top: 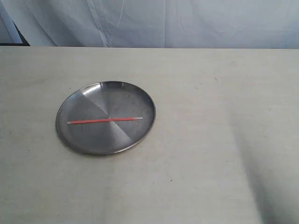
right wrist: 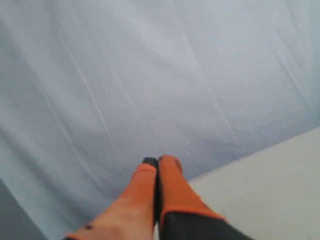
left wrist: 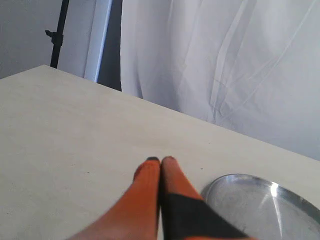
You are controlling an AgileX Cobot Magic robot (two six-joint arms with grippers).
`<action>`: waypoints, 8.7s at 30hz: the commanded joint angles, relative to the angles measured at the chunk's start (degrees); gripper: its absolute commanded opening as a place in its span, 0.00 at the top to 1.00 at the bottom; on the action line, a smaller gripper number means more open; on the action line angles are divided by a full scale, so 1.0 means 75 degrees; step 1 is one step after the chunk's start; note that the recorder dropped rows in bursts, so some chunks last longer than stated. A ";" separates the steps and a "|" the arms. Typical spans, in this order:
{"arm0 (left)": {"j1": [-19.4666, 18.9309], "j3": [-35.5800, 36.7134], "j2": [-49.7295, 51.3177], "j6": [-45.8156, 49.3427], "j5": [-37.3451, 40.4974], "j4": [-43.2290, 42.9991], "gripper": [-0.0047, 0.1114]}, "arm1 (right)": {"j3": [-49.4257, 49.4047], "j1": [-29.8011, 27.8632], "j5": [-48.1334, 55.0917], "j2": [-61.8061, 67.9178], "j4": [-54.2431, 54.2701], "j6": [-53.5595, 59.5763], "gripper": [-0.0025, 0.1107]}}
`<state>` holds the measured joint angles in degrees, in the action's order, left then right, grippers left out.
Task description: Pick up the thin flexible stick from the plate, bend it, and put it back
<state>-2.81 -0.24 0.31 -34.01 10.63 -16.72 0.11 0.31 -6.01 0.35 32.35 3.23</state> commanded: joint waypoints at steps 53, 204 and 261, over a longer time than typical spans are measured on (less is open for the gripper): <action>-0.0004 0.0032 -0.0041 -0.0005 -0.0055 -0.0005 0.96 | 1.3189 0.4160 0.6955 1.7195 -0.3464 0.5254 0.59; -0.0004 0.0032 -0.0041 -0.0005 -0.0041 -0.0005 0.96 | 1.3189 0.5301 0.8021 1.8315 -0.4385 0.1468 0.57; -0.0004 0.0032 -0.0041 -0.0005 -0.0071 -0.0005 0.96 | 0.8929 0.5297 0.6952 1.2644 -0.3703 0.1332 0.98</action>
<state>-2.81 -0.24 0.31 -34.01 10.63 -16.72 73.49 40.33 48.78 101.99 2.38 11.75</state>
